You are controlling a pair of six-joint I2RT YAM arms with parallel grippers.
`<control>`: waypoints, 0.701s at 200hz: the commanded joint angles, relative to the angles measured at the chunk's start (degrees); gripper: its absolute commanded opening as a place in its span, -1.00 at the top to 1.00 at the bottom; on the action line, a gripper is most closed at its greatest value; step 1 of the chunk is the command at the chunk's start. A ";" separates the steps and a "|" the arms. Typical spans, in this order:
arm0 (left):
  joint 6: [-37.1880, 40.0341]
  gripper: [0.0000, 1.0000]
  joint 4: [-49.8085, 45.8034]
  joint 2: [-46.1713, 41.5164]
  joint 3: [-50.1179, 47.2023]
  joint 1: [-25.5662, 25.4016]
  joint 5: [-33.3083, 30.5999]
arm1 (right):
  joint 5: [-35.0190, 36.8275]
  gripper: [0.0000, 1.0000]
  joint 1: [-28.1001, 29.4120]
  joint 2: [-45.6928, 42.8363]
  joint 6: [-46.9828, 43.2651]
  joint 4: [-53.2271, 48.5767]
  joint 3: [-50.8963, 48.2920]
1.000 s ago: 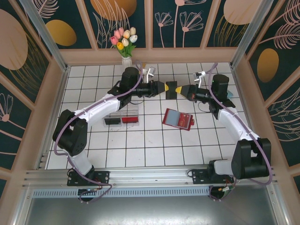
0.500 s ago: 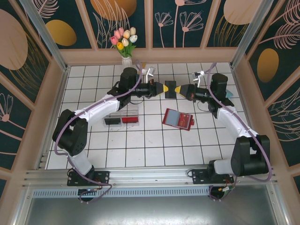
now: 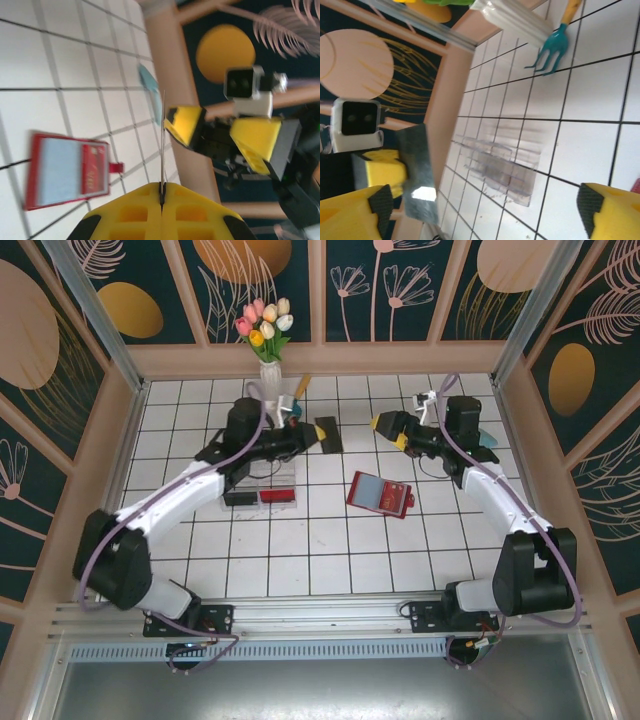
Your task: Take the credit cards out of the card holder
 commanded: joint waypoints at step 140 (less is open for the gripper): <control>-52.18 1.00 -47.82 -21.78 -16.93 1.35 -45.59 | 20.80 -0.98 9.02 0.28 -7.11 -7.27 5.52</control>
